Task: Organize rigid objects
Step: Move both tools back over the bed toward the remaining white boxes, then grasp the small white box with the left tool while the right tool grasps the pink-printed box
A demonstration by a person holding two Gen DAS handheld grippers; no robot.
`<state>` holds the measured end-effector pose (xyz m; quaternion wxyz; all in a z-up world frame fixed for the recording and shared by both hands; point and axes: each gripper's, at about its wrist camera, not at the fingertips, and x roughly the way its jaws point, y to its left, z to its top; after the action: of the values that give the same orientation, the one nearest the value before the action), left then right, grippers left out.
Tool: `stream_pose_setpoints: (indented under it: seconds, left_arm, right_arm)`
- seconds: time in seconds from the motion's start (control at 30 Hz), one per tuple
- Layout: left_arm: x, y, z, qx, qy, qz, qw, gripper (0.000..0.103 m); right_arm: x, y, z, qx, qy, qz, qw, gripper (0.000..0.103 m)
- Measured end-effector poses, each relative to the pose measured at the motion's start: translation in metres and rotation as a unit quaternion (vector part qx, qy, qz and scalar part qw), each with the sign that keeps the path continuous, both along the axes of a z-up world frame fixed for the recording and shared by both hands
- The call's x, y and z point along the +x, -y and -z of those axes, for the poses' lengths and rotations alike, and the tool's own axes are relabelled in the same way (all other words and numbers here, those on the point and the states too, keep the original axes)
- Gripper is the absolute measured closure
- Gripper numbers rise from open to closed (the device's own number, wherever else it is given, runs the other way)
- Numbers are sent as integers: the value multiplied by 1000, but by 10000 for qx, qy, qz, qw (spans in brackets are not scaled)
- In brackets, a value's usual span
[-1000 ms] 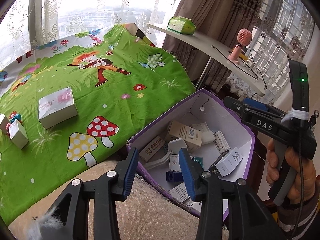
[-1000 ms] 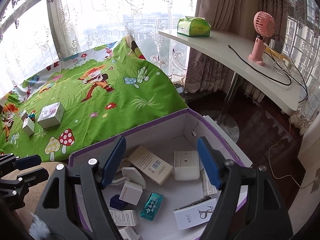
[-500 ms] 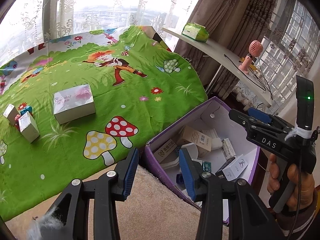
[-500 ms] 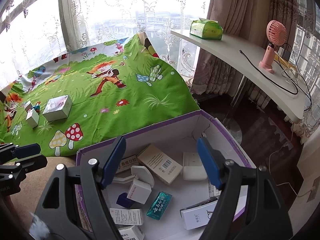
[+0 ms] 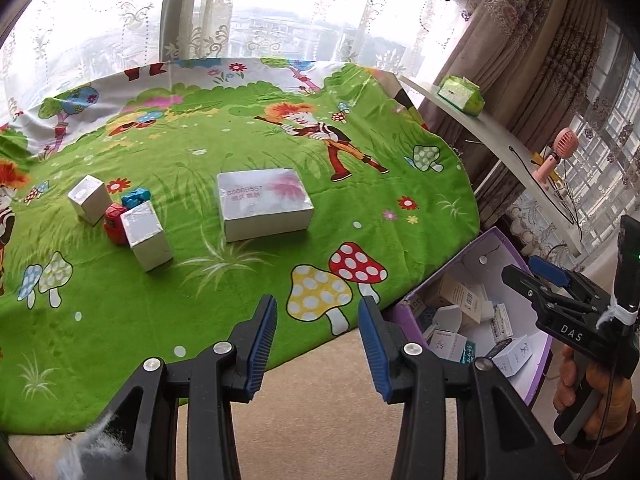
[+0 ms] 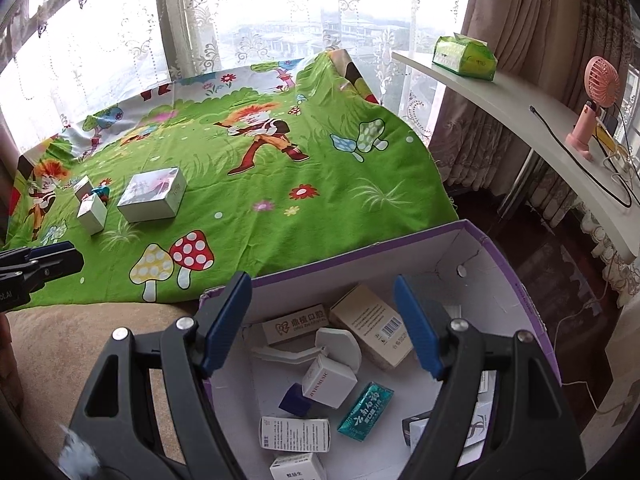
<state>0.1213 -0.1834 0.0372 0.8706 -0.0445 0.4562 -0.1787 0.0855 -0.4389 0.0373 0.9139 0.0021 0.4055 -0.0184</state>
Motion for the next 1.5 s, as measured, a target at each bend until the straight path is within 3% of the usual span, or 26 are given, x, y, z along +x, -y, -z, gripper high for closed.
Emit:
stream_pose_setpoints:
  seconds: [0.27, 0.4, 0.57, 0.97, 1.2, 1.5]
  left_arm:
    - [17, -35, 5, 210, -33, -423, 9989, 59]
    - [24, -43, 7, 350, 15, -581, 9977, 49]
    - [37, -53, 9, 403, 1, -725, 9966, 47]
    - [74, -114, 32, -248, -633, -1823, 9809, 45]
    - [94, -105, 40, -471, -875, -1952, 9757, 41]
    - [116, -96, 57, -163, -943, -2096, 9731, 41]
  right_arm:
    - [16, -37, 5, -36, -63, -421, 9991, 25]
    - [26, -53, 8, -43, -90, -593, 9982, 25]
    - [40, -72, 10, -27, -137, -785, 9968, 24]
    - [81, -127, 17, 103, -189, -1255, 9919, 16]
    - [105, -158, 24, 317, -288, -1430, 9888, 14]
    - [123, -169, 25, 324, -303, -1326, 9902, 8]
